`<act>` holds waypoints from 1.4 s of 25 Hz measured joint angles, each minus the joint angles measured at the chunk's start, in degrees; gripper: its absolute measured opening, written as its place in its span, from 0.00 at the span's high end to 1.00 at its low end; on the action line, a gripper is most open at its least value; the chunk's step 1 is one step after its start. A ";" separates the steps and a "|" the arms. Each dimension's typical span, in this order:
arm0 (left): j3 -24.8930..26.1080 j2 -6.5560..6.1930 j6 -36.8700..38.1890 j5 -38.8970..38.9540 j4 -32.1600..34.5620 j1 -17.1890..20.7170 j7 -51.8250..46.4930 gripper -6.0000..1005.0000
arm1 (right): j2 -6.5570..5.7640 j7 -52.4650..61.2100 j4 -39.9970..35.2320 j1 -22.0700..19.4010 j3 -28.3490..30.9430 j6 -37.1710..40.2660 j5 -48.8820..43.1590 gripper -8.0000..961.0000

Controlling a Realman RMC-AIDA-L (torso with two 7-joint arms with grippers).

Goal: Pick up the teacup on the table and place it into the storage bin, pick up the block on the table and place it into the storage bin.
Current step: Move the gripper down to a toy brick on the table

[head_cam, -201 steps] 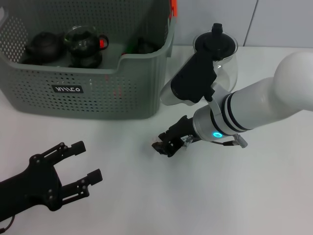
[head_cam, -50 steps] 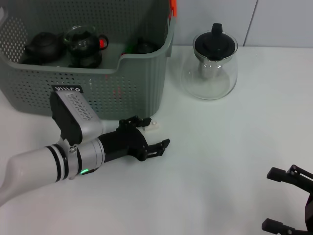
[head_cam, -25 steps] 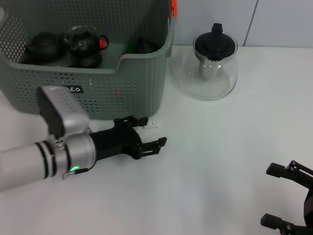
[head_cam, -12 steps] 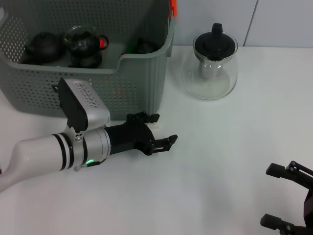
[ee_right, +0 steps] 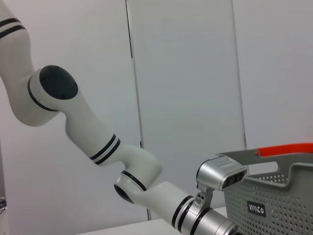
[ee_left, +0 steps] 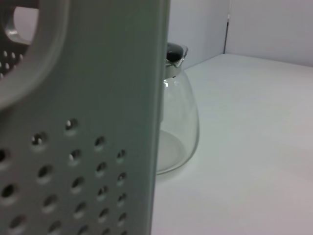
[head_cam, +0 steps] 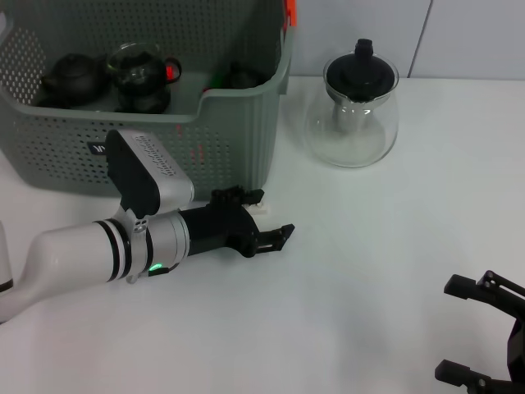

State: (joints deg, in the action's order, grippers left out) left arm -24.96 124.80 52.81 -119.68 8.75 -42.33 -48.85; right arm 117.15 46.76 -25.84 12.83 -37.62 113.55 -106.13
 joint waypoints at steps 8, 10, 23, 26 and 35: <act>-1.88 -0.26 1.95 -0.34 0.00 1.22 -0.39 0.21 | 0.01 0.00 0.00 0.00 0.00 0.00 -0.06 0.01; -2.19 -0.28 2.29 -0.33 0.02 1.64 -0.45 0.21 | 0.01 0.00 0.00 0.00 0.00 0.00 -0.06 0.01; -5.47 -0.29 22.09 1.20 13.39 12.21 -7.16 0.21 | 0.01 0.10 0.00 0.43 0.00 0.00 0.22 0.02; -5.35 -0.32 21.35 2.70 13.63 12.59 -5.53 0.21 | 0.01 0.16 0.00 0.65 0.00 0.00 0.22 0.02; -5.78 -0.34 13.81 2.85 9.91 10.06 -0.45 0.24 | 0.09 0.18 0.00 0.80 0.12 0.00 0.22 0.02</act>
State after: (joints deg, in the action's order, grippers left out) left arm -30.74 124.46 66.63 -116.83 18.66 -32.27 -49.30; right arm 117.24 46.94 -25.84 13.63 -37.50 113.55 -105.90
